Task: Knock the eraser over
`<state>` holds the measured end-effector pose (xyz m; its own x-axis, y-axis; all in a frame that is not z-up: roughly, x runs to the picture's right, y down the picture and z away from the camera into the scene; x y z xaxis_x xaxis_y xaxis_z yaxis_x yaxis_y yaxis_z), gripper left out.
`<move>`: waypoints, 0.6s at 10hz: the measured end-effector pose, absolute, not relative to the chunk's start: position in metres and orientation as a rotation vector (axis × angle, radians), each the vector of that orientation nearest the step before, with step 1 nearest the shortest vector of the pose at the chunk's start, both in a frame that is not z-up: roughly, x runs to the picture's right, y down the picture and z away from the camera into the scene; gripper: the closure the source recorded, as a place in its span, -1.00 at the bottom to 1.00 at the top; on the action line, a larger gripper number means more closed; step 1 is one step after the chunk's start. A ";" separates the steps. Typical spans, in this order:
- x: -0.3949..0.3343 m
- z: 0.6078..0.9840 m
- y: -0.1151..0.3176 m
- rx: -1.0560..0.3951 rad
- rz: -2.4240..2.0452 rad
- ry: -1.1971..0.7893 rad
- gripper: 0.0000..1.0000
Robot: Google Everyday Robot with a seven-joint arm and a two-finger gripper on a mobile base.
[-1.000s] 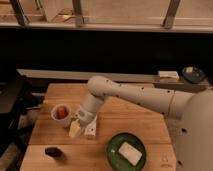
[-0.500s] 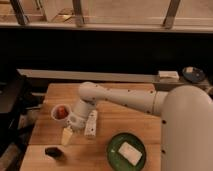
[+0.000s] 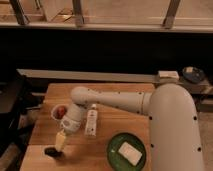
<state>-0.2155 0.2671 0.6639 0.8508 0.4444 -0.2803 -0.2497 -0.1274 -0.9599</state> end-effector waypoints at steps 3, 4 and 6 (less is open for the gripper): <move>-0.239 0.661 0.258 -1.588 0.563 -0.219 1.00; -0.251 0.658 0.257 -1.596 0.540 -0.244 1.00; -0.274 0.649 0.259 -1.619 0.491 -0.288 1.00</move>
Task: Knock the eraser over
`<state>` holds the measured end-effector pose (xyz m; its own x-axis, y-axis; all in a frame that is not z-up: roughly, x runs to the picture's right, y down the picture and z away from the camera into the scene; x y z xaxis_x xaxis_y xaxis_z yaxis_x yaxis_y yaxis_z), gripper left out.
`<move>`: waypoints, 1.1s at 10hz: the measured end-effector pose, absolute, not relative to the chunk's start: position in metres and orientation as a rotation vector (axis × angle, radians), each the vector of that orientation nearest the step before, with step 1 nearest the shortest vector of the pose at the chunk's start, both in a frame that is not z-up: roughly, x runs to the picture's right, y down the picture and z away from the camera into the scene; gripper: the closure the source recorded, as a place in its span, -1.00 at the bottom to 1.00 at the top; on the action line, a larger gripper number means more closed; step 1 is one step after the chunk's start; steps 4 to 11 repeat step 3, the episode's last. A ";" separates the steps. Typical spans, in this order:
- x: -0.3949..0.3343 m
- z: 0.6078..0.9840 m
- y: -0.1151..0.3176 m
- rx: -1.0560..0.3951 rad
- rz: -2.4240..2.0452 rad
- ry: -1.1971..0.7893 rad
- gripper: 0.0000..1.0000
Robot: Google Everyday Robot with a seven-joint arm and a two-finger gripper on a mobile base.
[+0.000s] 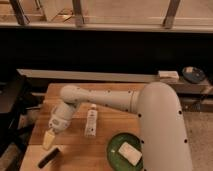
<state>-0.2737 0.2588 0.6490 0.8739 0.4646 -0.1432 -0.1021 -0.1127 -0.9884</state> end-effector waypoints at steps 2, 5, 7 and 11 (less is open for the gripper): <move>-0.281 0.646 0.261 -1.630 0.466 -0.299 1.00; -0.280 0.646 0.261 -1.630 0.468 -0.299 0.92; -0.280 0.646 0.261 -1.630 0.468 -0.299 0.92; -0.280 0.646 0.261 -1.630 0.468 -0.299 0.92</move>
